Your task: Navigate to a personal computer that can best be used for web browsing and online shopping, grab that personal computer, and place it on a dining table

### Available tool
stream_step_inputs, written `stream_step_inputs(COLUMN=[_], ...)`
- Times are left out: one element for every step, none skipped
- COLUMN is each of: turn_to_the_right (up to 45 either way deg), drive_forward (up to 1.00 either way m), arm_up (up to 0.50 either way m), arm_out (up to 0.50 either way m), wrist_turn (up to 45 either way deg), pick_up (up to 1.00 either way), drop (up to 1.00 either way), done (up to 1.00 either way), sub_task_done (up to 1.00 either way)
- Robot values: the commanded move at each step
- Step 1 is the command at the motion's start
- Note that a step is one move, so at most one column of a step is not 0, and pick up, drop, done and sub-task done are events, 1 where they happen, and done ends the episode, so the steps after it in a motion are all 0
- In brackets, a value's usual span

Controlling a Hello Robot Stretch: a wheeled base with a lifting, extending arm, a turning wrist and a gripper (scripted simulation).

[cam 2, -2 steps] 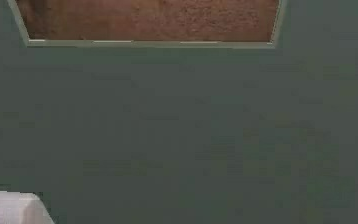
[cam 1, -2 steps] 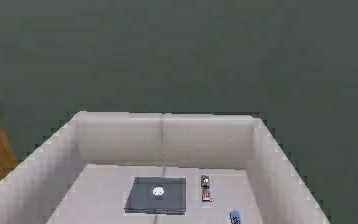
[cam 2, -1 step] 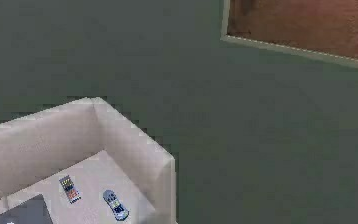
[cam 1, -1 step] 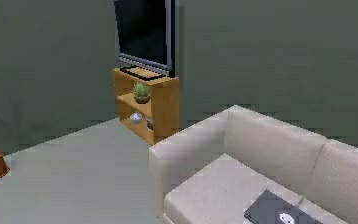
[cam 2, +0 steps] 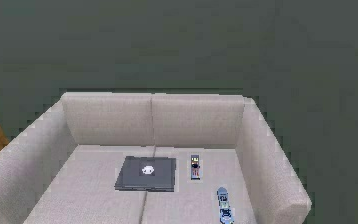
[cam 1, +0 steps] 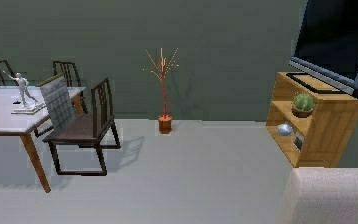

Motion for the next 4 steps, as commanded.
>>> stream_step_inputs(turn_to_the_right=[0.0,0.0,0.0,0.0], drive_forward=[0.00,0.00,0.00,0.00], arm_up=[0.50,0.02,0.00,0.00], arm_out=[0.00,0.00,0.48,0.00], wrist_turn=[0.0,0.0,0.0,45.0], pick_up=[0.00,0.00,0.00,0.00], drop=[0.00,0.00,0.00,0.00], done=[0.00,0.00,0.00,0.00], sub_task_done=[0.00,0.00,0.00,0.00])
